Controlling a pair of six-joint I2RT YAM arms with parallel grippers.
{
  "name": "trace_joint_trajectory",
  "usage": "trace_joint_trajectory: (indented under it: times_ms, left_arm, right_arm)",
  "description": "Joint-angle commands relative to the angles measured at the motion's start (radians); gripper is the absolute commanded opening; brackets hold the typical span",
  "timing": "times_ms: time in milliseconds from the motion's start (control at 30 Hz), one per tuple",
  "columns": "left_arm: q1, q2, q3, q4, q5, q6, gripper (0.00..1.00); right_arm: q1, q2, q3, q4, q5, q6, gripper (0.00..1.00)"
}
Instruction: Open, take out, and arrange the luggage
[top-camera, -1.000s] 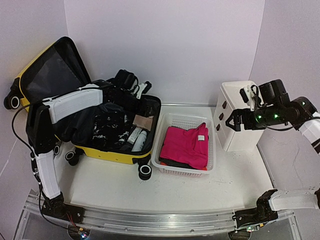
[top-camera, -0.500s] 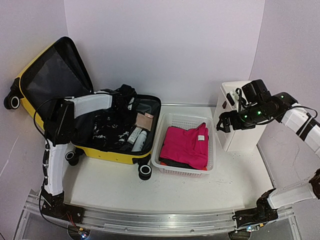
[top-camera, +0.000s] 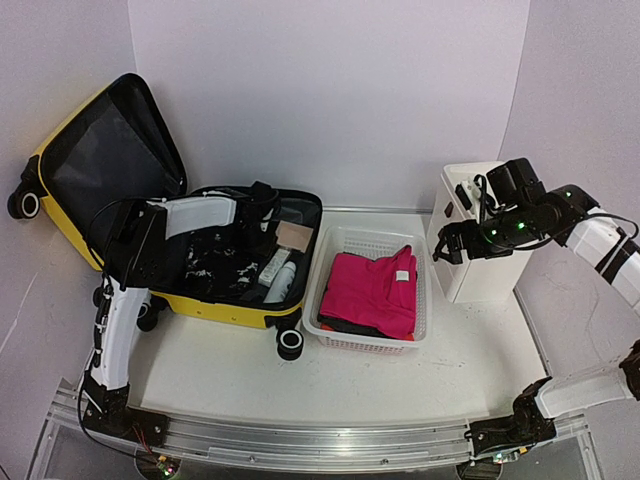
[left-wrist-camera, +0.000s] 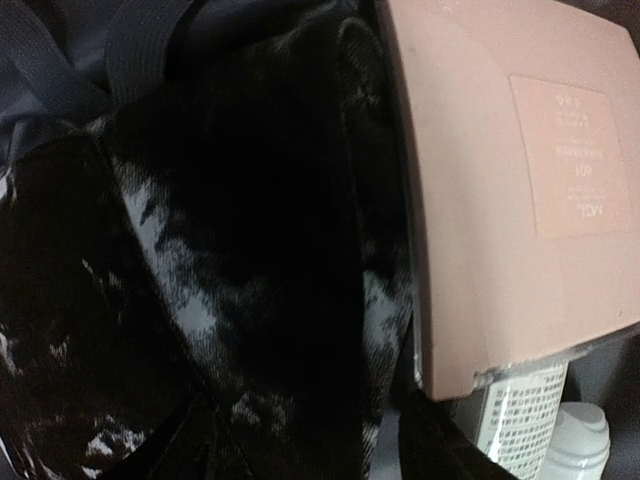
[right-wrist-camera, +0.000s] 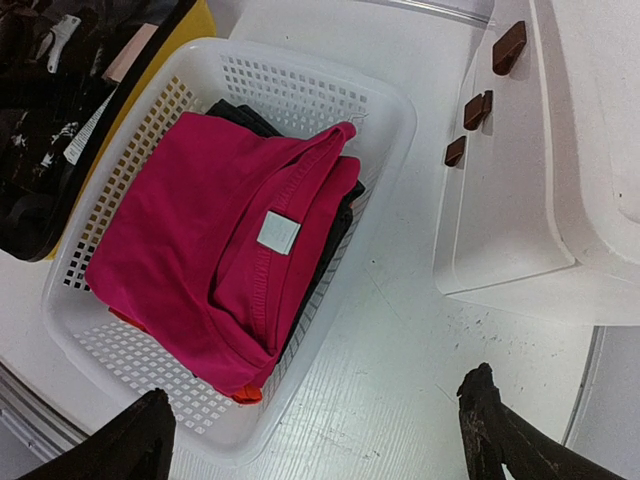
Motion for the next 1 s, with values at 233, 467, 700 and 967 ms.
trace_joint_trajectory:
  times_ms: [233, 467, 700, 967]
  left_arm:
    - [0.001, -0.043, -0.028, -0.150, -0.143, 0.064, 0.48]
    - [-0.005, -0.008, 0.006, -0.187, -0.220, 0.090, 0.66]
    - [-0.028, 0.093, 0.095, -0.210, -0.331, 0.085, 0.66]
    - [-0.031, 0.121, 0.121, -0.238, -0.344, 0.076, 0.61]
  right_arm:
    - [-0.005, -0.016, 0.016, 0.040, 0.015, -0.005, 0.98]
    - [-0.005, -0.022, 0.005, 0.044, 0.016, -0.006, 0.98]
    - [-0.004, -0.023, 0.004, 0.044, 0.014, -0.006, 0.98]
    - [-0.005, -0.037, -0.002, 0.047, 0.022, -0.005, 0.98]
